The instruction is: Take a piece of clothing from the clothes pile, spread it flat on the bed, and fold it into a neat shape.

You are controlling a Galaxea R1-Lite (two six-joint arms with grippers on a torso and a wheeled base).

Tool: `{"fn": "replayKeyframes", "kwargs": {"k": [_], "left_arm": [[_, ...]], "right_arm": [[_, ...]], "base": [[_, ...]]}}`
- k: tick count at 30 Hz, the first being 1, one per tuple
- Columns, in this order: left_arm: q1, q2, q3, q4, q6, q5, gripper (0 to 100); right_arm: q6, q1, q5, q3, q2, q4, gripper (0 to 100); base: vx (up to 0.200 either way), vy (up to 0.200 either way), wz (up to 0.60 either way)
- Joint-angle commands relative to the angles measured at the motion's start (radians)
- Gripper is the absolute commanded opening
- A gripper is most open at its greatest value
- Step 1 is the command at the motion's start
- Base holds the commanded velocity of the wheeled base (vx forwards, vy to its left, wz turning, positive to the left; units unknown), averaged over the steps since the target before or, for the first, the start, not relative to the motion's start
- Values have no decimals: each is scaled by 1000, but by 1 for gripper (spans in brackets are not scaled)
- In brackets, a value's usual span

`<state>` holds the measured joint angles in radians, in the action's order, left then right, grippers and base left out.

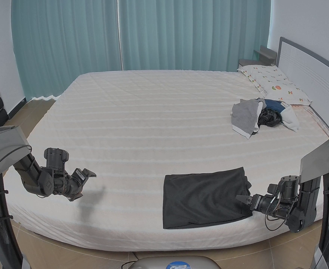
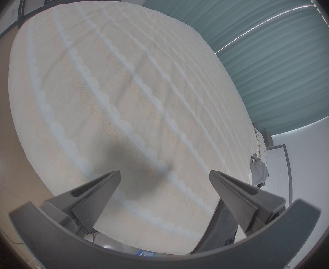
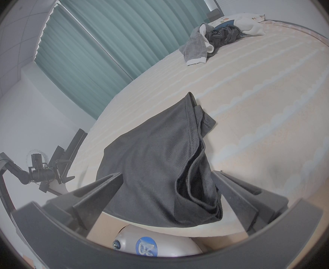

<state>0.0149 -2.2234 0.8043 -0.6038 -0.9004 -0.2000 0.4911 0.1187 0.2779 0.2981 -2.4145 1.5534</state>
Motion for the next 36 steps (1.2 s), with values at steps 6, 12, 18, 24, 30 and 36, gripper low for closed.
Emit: {"fn": "replayKeyframes", "kwargs": {"k": [6,12,18,24,30,36], "left_arm": [[0,-1,1,-1,-2,-1,100],[0,1,3,-1,-3,-1,100],[0,1,3,-1,-5,-2,100],[0,-1,3,-1,-5,-2,100],[0,1,3,-1,-5,-2,100],[0,-1,3,-1,-5,-1,100]], "right_arm": [[-39,1,0,-8,-37,2,0],[-49,-19,0,-45,-20,2,0],[-100,-47,3,-93,-14,4,0],[-134,-87,18,-108,-23,7,0],[-141,-111,37,-99,-32,5,0],[-143,-114,38,-100,-48,7,0]], "base": [[0,0,0],[0,0,0],[0,0,0],[0,0,0],[0,0,0],[0,0,0]]}}
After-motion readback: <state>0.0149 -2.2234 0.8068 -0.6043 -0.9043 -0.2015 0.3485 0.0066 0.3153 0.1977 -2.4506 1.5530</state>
